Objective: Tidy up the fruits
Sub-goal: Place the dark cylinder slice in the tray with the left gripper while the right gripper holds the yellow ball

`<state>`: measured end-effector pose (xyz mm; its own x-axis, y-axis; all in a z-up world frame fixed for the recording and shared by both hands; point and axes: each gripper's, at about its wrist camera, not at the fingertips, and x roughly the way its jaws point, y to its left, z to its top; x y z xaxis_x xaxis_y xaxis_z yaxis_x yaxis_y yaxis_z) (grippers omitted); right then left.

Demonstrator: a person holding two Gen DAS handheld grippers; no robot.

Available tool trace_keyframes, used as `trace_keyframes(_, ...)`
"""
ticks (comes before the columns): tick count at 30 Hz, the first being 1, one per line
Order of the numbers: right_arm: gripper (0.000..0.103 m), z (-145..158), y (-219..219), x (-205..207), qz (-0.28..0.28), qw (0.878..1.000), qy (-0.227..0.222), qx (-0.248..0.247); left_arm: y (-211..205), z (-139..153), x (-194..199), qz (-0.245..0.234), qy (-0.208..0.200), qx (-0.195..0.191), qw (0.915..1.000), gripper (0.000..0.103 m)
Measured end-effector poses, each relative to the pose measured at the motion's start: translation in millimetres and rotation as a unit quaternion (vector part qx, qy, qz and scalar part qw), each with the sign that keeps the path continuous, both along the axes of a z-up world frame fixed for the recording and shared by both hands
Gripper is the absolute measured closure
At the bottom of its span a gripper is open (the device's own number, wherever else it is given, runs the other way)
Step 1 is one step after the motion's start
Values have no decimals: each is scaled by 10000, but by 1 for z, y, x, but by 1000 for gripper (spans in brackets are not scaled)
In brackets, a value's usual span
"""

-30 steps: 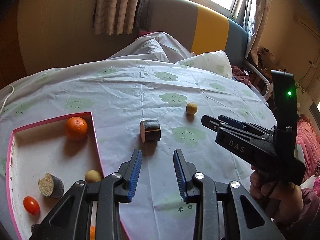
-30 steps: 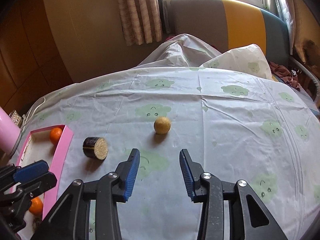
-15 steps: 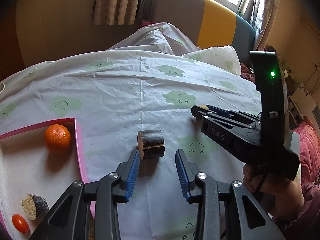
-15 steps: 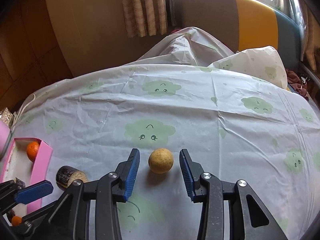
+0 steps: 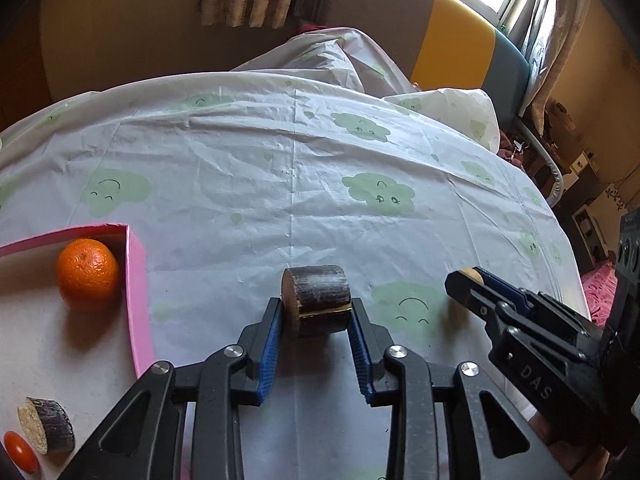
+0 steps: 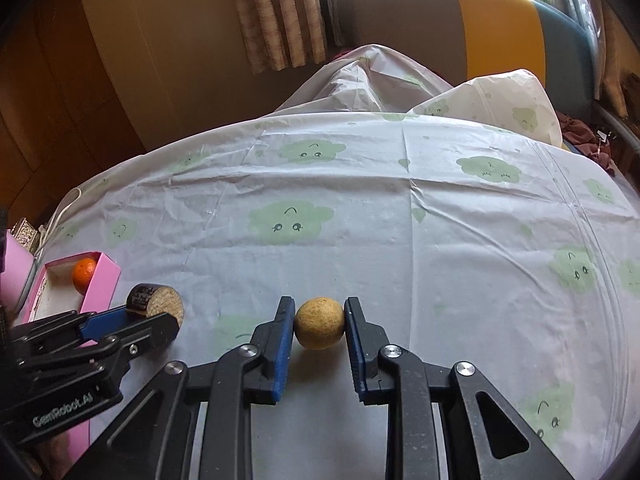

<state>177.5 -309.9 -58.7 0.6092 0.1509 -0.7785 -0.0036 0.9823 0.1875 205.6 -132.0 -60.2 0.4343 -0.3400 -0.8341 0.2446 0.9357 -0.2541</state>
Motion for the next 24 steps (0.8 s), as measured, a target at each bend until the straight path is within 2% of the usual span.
trace_keyframes(2, 78, -1, 1, -7, 15, 10000, 32, -2, 0, 1, -3, -39, -6, -60, 10000, 73)
trace_keyframes(8, 78, -2, 6, -34, 99, 9999, 139, 21, -4, 14, -25, -189, -251, 174, 9994, 76)
trace_keyframes(16, 78, -1, 15, -79, 140, 9997, 196, -43, 4, 30, -74, -318, -495, 255, 9979, 76)
trace_keyframes(24, 77, -5, 20, -109, 64, 10000, -34, 60, 14, 46, -119, -366, -692, 182, 9968, 76)
